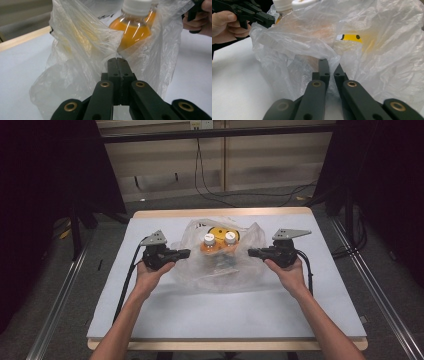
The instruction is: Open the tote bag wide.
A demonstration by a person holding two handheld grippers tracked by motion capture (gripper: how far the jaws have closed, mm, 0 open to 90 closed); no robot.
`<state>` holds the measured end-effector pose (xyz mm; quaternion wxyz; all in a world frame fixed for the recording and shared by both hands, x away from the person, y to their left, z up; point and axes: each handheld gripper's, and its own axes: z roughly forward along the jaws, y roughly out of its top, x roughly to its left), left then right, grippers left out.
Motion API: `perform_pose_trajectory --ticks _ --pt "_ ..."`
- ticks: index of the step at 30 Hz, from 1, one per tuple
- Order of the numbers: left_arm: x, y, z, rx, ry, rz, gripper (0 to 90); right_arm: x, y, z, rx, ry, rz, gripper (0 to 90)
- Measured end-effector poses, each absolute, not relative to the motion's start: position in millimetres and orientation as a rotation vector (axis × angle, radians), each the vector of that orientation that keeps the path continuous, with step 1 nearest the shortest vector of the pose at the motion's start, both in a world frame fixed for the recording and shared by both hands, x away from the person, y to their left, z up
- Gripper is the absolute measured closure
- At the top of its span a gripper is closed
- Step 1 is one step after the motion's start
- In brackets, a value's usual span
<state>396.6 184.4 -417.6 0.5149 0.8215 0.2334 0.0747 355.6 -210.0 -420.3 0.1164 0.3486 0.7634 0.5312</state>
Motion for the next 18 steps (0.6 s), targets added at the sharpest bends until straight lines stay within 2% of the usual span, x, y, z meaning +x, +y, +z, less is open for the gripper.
perform_pose_trajectory --ticks 18 --pt "406.0 181.9 -453.3 2.113 0.624 0.171 90.0 360.9 -205.8 -456.5 1.069 2.364 1.39 90.0"
